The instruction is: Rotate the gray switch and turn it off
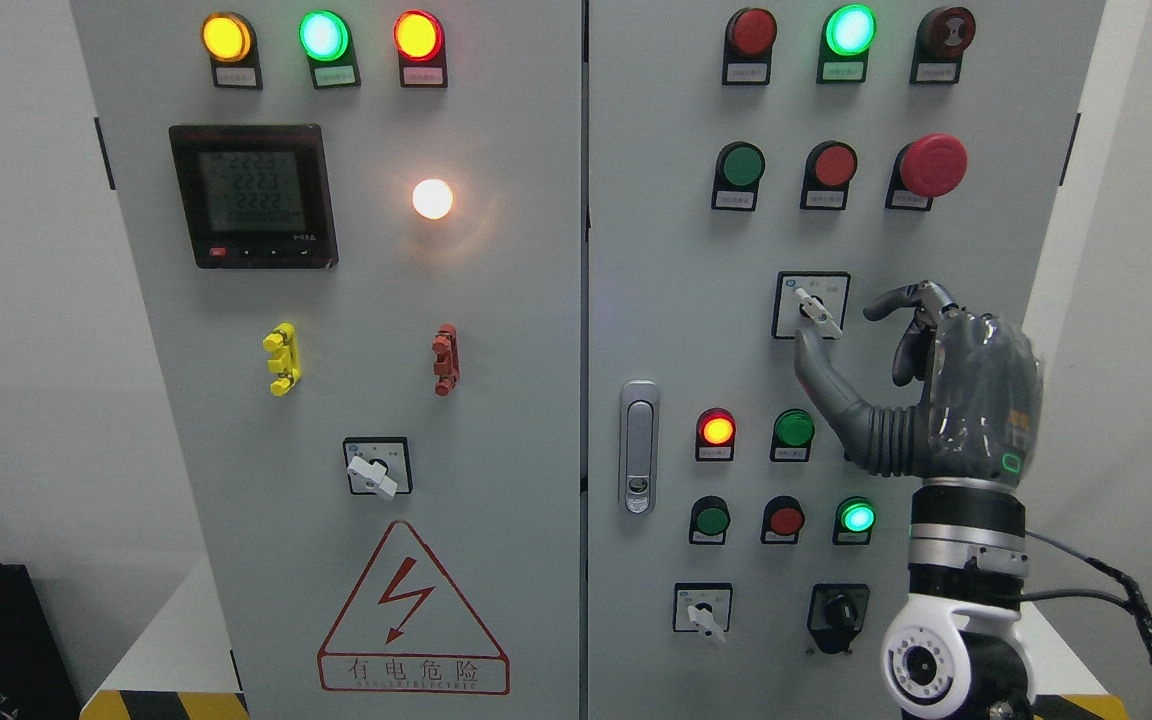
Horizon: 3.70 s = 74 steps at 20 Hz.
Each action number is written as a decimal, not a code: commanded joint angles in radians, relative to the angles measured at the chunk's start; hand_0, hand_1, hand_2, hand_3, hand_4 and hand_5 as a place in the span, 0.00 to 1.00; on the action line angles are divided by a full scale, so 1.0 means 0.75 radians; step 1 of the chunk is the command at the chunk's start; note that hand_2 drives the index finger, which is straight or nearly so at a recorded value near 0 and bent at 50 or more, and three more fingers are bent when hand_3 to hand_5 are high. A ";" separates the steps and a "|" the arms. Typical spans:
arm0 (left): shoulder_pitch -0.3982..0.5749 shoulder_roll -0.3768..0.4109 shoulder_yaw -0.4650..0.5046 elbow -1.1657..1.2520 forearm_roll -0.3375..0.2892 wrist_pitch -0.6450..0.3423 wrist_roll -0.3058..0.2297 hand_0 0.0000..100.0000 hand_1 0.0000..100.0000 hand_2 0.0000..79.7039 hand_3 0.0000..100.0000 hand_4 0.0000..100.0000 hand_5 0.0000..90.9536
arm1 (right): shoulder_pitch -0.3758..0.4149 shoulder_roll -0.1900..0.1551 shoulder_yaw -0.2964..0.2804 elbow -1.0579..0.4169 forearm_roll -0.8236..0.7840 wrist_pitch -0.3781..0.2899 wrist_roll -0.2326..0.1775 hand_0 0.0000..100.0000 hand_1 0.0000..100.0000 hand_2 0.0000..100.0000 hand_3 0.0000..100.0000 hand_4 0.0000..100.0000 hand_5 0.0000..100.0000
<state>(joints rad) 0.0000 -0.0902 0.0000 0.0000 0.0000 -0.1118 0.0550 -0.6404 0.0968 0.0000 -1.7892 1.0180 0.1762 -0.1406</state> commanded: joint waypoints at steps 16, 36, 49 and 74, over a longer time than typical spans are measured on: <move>-0.012 0.000 0.010 -0.033 0.027 0.000 0.004 0.12 0.39 0.00 0.00 0.00 0.00 | -0.046 0.020 -0.008 0.060 0.001 0.017 0.012 0.06 0.37 0.60 1.00 1.00 1.00; -0.012 0.002 0.010 -0.033 0.027 0.000 0.004 0.12 0.39 0.00 0.00 0.00 0.00 | -0.066 0.020 -0.002 0.081 0.001 0.035 0.040 0.11 0.36 0.63 1.00 1.00 1.00; -0.012 0.000 0.010 -0.033 0.027 0.000 0.004 0.12 0.39 0.00 0.00 0.00 0.00 | -0.085 0.020 0.000 0.089 0.001 0.033 0.042 0.12 0.34 0.66 1.00 1.00 1.00; -0.012 0.000 0.010 -0.033 0.027 0.000 0.004 0.12 0.39 0.00 0.00 0.00 0.00 | -0.093 0.022 0.000 0.101 0.001 0.035 0.079 0.23 0.37 0.69 1.00 1.00 1.00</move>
<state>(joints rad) 0.0000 -0.0901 0.0000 0.0000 0.0000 -0.1118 0.0585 -0.7119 0.1119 0.0170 -1.7168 1.0188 0.2042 -0.0974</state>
